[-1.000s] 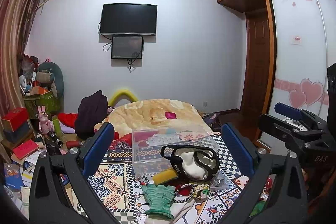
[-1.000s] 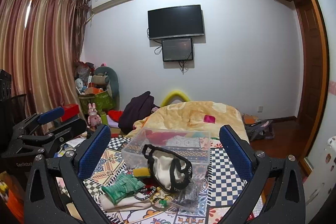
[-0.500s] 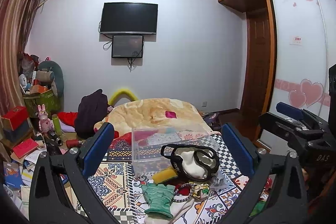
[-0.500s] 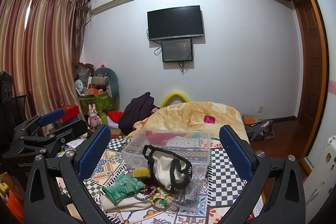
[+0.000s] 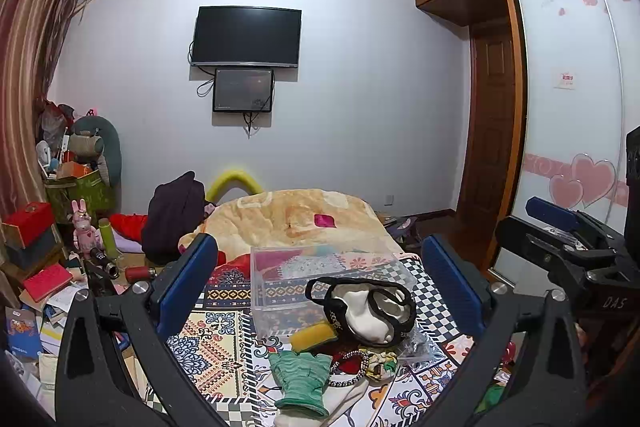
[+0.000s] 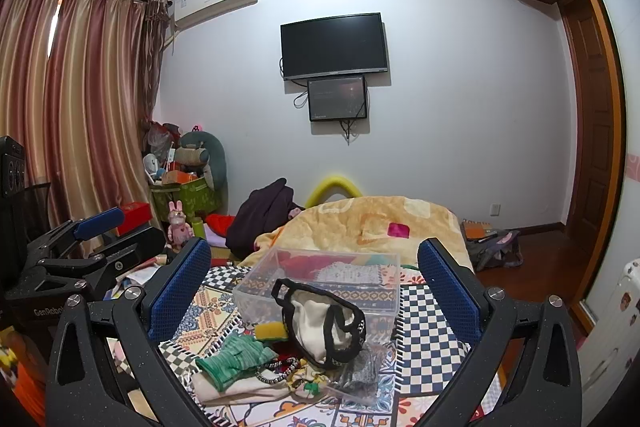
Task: Organize soft objects
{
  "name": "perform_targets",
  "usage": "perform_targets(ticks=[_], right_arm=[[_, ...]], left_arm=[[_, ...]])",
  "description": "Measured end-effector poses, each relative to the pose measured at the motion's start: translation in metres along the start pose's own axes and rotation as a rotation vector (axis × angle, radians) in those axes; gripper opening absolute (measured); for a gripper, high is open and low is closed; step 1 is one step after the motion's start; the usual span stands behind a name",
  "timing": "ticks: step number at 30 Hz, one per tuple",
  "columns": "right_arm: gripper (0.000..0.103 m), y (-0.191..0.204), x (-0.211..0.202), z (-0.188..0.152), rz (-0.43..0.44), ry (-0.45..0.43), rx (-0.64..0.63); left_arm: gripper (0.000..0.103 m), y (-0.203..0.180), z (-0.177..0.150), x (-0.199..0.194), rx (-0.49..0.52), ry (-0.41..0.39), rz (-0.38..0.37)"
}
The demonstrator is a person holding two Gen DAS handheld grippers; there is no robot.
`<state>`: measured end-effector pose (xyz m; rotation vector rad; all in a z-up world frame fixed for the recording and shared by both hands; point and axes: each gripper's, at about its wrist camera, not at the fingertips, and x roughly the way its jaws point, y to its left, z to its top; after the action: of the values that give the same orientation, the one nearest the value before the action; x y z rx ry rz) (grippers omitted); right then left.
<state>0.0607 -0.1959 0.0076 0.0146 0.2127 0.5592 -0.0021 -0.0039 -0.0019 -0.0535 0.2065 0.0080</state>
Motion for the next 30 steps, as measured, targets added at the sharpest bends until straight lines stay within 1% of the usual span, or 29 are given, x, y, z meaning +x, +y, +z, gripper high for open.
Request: perform_targets(ticks=[12,22,26,30], right_arm=[[0.103,-0.002,0.0,0.008,0.004,-0.005,0.003],[0.103,-0.002,-0.002,0.005,0.002,-0.011,0.005],[0.103,-0.002,-0.002,-0.001,-0.002,-0.006,0.004],[0.103,-0.006,0.005,-0.005,-0.003,0.015,0.012]], left_arm=[[0.103,-0.001,0.001,-0.001,-0.002,-0.002,-0.003],[0.103,-0.001,0.002,-0.001,-0.003,-0.001,-0.003],[0.103,-0.001,0.003,0.002,-0.005,0.009,-0.002],[0.103,0.0,-0.002,0.01,-0.007,0.037,-0.002]])
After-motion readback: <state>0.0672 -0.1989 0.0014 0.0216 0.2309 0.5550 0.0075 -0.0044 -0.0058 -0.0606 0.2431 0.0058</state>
